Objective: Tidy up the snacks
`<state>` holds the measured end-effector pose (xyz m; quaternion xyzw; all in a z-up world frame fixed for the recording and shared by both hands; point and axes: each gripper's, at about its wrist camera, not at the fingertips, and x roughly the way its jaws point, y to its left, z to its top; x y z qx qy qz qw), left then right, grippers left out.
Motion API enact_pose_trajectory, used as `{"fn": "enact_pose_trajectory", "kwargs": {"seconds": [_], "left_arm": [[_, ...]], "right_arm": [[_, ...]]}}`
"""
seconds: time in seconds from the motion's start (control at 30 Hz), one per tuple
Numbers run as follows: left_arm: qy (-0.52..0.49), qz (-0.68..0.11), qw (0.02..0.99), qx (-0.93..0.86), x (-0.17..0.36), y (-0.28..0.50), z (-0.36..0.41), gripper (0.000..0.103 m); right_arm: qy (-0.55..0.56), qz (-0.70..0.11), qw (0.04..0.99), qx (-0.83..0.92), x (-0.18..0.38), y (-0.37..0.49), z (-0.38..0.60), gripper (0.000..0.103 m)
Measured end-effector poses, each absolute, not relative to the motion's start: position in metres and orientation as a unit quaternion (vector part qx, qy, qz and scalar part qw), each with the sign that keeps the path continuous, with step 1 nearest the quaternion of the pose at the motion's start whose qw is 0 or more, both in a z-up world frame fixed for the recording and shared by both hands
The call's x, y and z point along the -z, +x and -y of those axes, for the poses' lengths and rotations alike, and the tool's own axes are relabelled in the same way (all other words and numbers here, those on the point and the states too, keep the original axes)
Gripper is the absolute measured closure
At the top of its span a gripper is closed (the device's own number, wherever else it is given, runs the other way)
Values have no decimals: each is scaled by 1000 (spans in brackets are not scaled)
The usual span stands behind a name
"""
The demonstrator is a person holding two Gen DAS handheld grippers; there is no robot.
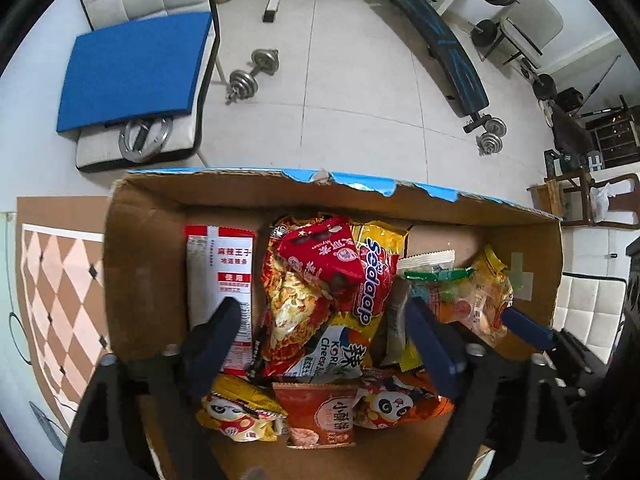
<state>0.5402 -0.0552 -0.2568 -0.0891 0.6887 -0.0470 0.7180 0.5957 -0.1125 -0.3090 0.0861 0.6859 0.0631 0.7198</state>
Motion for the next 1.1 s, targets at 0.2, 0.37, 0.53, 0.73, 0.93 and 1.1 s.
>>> {"fn": "enact_pose_trajectory", "kwargs": {"seconds": [0.2,0.37,0.53,0.73,0.93,1.1], "left_arm": [[-81,-680,727,45,246,522,55,11],[-71,-677,732,42,241,507,55,11],[-60,-666,743,38,230,495,56,11],[-51,-629,776,26,202,466,57,11],[-24,-585,810,10,168,422,65,11],[-30,-555,831,9,140,385,68,11]], "right_arm": [[54,-684,725,-55,290,573,113,11],[47,-682,728,-51,280,554,119,9],[42,-675,735,-48,271,540,124,9],[27,-650,757,-51,245,508,128,8],[16,-622,781,-58,211,464,134,8],[21,-599,798,-64,183,429,138,8]]}}
